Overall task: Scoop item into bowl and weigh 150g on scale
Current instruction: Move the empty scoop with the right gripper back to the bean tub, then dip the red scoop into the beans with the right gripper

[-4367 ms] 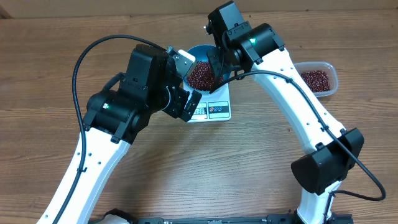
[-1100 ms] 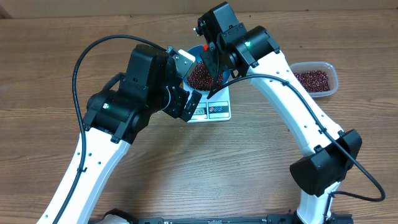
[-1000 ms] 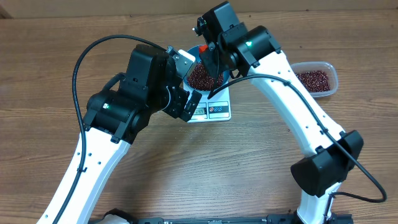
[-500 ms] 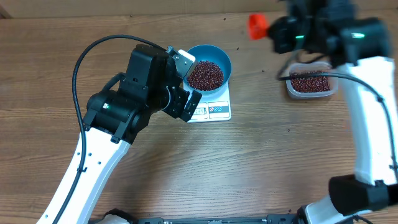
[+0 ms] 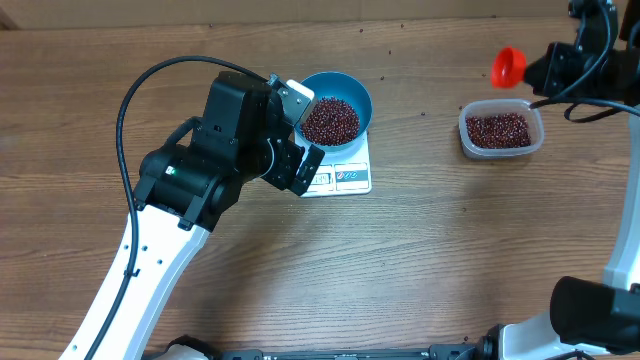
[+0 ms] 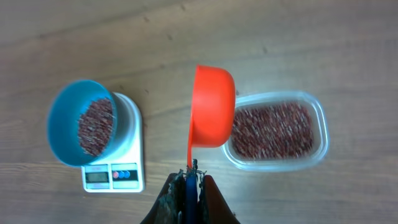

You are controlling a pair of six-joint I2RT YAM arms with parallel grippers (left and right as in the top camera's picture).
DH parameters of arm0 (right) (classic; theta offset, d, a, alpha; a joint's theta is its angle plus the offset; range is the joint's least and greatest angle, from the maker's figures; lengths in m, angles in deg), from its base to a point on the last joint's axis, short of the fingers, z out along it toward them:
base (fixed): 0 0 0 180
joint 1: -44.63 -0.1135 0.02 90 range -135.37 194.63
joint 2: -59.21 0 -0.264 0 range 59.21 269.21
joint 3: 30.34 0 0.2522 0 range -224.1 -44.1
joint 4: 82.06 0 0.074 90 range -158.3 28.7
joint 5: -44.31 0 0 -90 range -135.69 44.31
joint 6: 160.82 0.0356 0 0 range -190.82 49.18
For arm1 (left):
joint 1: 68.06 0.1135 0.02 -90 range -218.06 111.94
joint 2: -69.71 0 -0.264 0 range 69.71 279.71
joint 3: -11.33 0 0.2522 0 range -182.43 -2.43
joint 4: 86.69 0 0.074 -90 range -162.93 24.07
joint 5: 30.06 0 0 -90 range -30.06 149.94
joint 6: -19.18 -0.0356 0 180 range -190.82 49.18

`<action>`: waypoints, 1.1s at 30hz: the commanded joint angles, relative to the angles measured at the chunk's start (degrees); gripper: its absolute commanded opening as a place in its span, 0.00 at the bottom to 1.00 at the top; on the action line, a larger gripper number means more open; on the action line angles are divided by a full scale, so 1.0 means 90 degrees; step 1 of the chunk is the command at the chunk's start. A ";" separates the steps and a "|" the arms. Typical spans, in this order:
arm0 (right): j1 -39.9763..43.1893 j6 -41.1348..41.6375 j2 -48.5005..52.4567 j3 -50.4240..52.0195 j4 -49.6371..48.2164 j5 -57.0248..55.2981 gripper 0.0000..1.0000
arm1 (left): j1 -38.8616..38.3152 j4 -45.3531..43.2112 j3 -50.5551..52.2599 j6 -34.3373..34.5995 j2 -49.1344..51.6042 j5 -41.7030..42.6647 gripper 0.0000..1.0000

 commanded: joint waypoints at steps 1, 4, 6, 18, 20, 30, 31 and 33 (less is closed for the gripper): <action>0.0090 0.0017 0.0121 0.0505 -0.0143 -0.0279 0.04 | 0.0024 0.0017 -0.0044 0.0066 0.0041 0.0049 1.00; 0.0087 0.0017 0.0170 0.0964 -0.0396 -0.0622 0.04 | 0.0024 0.0015 -0.0044 0.0066 0.0041 0.0049 0.99; 0.0087 0.0017 0.0216 0.1178 -0.0520 -0.0874 0.04 | 0.0024 0.0015 -0.0044 0.0066 0.0041 0.0049 0.99; 0.0087 0.0017 0.0622 0.1926 -0.1132 -0.1175 0.04 | 0.0024 0.0017 -0.0044 0.0066 0.0041 0.0049 0.99; 0.0087 0.0019 0.0622 0.1970 -0.1205 -0.1173 0.04 | 0.0024 0.0017 -0.0044 0.0066 0.0041 0.0049 1.00; 0.0087 0.0019 0.0622 0.2322 -0.1586 -0.1100 0.04 | 0.0024 0.0015 -0.0044 0.0066 0.0041 0.0049 0.99; 0.0087 0.0019 0.0622 0.2353 -0.1615 -0.1076 0.04 | 0.0024 0.0017 -0.0044 0.0066 0.0041 0.0049 0.99; 0.0087 0.0019 0.0627 0.2397 -0.1671 -0.1044 0.04 | 0.0024 0.0015 -0.0044 0.0066 0.0041 0.0049 0.99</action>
